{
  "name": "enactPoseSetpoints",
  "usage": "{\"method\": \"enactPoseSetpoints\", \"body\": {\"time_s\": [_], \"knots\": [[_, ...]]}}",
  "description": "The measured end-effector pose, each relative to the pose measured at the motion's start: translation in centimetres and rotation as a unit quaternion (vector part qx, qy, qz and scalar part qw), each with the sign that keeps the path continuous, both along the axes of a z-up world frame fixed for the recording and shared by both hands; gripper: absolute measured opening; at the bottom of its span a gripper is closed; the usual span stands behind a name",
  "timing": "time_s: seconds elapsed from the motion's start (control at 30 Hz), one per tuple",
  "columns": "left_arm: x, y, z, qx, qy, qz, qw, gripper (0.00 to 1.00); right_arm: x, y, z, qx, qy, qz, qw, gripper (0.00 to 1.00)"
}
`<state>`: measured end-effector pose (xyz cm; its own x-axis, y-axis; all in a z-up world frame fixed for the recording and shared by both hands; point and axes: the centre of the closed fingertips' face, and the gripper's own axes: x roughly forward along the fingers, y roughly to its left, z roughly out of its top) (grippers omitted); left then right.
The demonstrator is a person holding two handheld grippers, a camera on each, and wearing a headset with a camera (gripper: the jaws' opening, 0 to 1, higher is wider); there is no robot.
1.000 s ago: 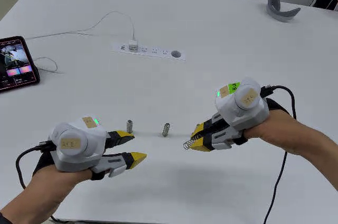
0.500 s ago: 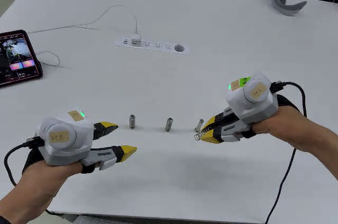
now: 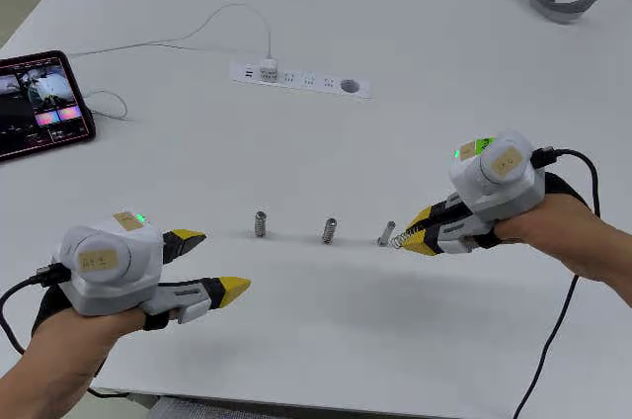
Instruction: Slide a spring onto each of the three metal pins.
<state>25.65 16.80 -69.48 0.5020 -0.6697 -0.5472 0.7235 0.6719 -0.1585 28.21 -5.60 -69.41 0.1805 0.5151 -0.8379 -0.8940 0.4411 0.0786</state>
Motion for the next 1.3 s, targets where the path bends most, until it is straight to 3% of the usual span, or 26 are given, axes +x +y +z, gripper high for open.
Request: {"method": "enactPoseSetpoints", "body": {"time_s": [0.4,1.3], "knots": [[0.2,1.4,-0.3,-0.007,0.015,0.033,0.9993,0.68,1.8,-0.7,-0.6,-0.009,0.002,-0.012,0.9999,0.13],[-0.3,2.0,-0.7,-0.009,0.028,0.05,0.9983,0.68,3.7,-0.7,-3.2,-0.038,0.018,0.016,0.999,0.13]]}}
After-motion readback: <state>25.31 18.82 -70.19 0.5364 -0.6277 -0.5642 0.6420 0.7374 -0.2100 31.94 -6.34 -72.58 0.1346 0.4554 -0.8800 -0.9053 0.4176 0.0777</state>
